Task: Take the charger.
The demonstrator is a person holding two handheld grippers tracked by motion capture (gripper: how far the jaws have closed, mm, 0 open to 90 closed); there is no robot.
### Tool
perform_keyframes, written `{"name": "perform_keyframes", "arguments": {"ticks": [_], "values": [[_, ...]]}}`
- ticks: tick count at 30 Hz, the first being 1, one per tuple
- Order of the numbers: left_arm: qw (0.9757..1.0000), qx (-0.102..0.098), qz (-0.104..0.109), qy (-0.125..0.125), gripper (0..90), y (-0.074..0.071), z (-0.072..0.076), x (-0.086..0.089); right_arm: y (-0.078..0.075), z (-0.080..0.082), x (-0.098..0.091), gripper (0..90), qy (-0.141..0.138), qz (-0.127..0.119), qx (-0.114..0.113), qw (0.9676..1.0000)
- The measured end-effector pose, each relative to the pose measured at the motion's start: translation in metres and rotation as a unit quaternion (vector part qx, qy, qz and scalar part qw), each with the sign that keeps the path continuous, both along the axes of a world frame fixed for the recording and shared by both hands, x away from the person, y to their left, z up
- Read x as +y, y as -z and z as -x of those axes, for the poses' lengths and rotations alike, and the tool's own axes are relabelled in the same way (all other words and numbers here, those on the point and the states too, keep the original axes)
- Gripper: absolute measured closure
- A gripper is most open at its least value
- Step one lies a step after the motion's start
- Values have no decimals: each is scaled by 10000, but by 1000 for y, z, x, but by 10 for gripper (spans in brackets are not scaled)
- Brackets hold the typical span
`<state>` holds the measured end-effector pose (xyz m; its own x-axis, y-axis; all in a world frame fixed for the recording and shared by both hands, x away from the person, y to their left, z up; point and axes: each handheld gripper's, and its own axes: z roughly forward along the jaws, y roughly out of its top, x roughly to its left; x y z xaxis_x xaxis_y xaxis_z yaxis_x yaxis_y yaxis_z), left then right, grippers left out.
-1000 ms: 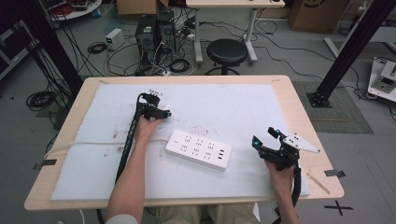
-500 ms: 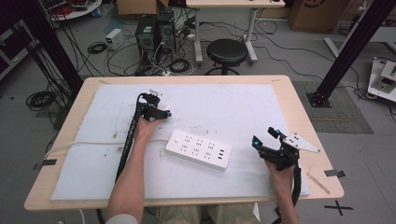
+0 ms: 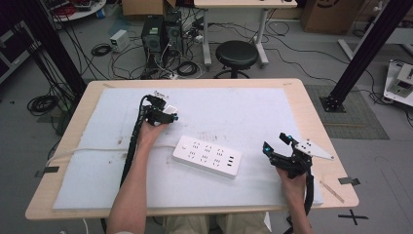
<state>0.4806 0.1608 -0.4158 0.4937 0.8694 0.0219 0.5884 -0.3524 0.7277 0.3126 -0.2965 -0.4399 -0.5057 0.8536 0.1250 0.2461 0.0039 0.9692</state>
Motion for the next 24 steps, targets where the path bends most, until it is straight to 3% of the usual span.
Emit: {"name": "perform_keyframes", "arguments": {"ticks": [1,2,4,6,7,12,13,23,24], "values": [[10000,0,0,0,424,0,0,0,0,0,0,209,3,-5,2,10000],[9998,-153,19,102,425,-6,10,-2,0,0,0,209,15,8,8,10000],[9995,-272,9,150,424,-10,17,-3,0,0,1,209,9,16,10,10000],[9995,-272,9,150,425,-10,17,-3,0,0,1,209,-4,34,-24,10000],[9989,-394,2,246,424,-17,30,-5,0,0,1,209,4,27,-11,10000],[9987,-442,-8,270,424,-19,34,-6,0,0,1,209,23,17,10,10000],[9973,-653,30,349,424,-28,59,-10,0,0,0,209,55,13,-10,10000],[9950,-915,87,386,424,-35,88,-12,0,1,1,209,-1,12,-23,10000],[9941,-994,58,422,424,-36,98,-15,0,1,1,209,-10,15,-18,10000]]}}
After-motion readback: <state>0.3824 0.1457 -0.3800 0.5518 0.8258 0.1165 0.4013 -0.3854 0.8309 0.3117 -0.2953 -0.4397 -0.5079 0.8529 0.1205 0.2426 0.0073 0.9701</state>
